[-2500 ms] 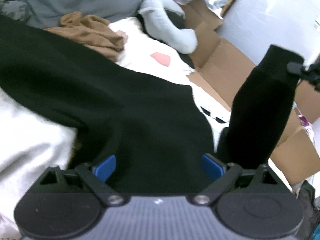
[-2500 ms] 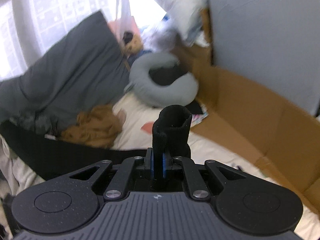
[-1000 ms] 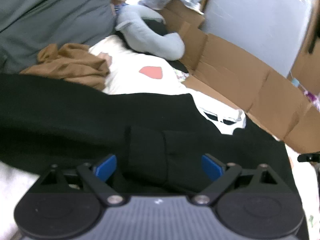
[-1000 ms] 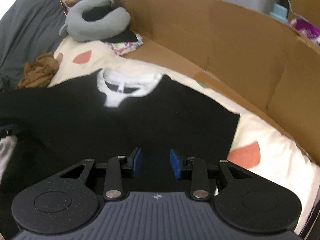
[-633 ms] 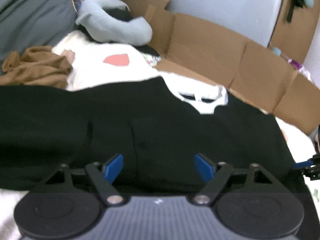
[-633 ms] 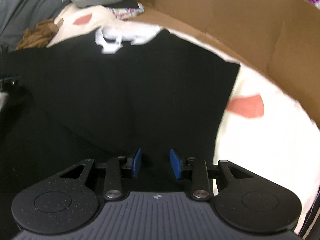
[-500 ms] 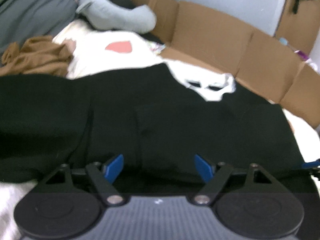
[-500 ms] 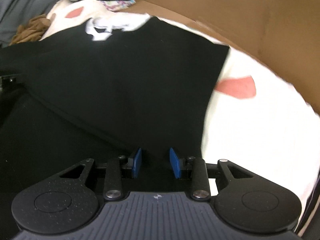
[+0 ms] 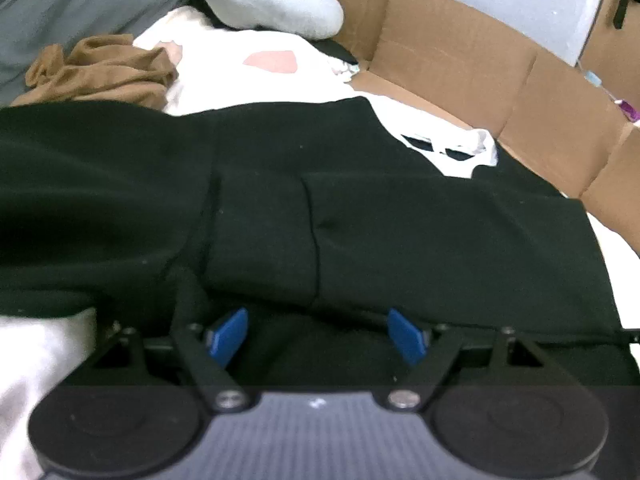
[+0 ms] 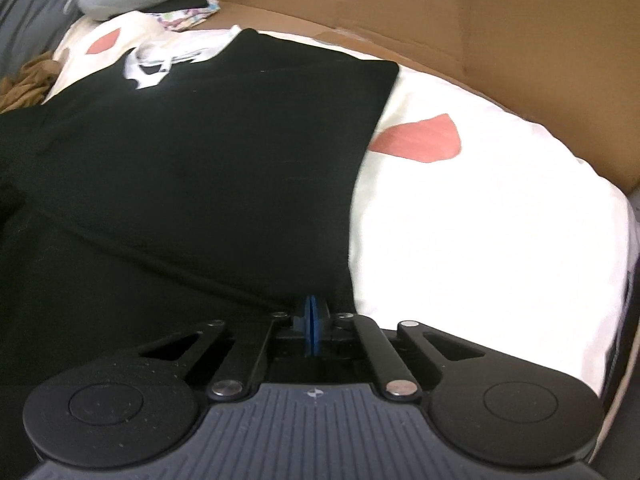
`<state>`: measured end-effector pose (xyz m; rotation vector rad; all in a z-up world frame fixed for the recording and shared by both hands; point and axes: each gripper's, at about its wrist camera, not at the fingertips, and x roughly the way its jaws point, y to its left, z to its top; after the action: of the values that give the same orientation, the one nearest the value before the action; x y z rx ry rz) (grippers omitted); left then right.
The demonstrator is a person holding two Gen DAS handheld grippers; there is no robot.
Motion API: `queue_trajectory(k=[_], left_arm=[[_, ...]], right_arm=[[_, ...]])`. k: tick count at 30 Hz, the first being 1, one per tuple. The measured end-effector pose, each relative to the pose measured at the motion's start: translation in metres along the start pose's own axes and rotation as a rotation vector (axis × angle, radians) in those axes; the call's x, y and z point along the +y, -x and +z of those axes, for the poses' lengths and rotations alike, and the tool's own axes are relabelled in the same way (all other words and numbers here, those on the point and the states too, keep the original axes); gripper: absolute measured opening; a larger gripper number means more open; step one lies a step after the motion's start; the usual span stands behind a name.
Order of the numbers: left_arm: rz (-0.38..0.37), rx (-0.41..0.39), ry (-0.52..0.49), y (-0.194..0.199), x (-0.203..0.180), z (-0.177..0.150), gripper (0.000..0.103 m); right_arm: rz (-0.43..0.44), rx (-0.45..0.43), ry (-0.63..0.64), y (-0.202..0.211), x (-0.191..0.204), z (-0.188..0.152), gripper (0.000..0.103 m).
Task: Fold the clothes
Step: 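Open the right tool and smooth the folded sleeve flat on the body, then move the left tool to the black sleeve lying by the grey clothes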
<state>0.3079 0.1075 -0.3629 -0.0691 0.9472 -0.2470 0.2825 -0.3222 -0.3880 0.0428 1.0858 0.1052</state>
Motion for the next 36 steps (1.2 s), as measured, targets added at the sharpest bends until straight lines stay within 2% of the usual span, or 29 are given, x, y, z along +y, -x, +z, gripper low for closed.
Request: queue_trajectory(k=[4,8,11,16,18,20,24,28,30,32,36], left_arm=[[0.010,-0.001,-0.021,0.024,0.007,0.002,0.081],[0.055,-0.002,-0.078,0.055,0.020,0.005,0.083],[0.093,-0.005,-0.111,0.077,0.031,0.007,0.085],[0.150,-0.010,-0.115,0.114,0.054,0.012,0.087],[0.169,-0.006,-0.107,0.126,0.064,0.013,0.088],[0.191,-0.004,-0.096,0.137,0.074,0.014,0.088],[0.230,-0.011,-0.037,0.160,0.096,0.012,0.089],[0.271,-0.017,0.017,0.177,0.117,0.009,0.090],[0.292,-0.016,0.039,0.184,0.127,0.007,0.090],[0.307,-0.015,0.055,0.189,0.136,0.007,0.090],[0.332,-0.030,0.093,0.202,0.154,0.008,0.091]], right_arm=[[0.013,-0.010,-0.080,0.012,-0.007,-0.008,0.006],[0.015,-0.039,-0.029,0.026,-0.003,-0.020,0.005],[0.028,-0.040,-0.046,0.035,-0.005,-0.026,0.008],[0.019,-0.059,-0.025,0.051,-0.001,-0.025,0.008],[0.006,-0.066,-0.026,0.052,-0.001,-0.021,0.013],[-0.024,-0.070,0.007,0.056,0.004,-0.023,0.027],[-0.026,-0.050,0.006,0.057,0.007,-0.025,0.032],[-0.010,-0.020,0.004,0.060,0.016,-0.032,0.055],[0.001,-0.007,0.004,0.062,0.021,-0.035,0.058],[0.013,0.003,0.002,0.064,0.026,-0.038,0.066],[0.032,0.017,0.005,0.070,0.039,-0.042,0.075]])
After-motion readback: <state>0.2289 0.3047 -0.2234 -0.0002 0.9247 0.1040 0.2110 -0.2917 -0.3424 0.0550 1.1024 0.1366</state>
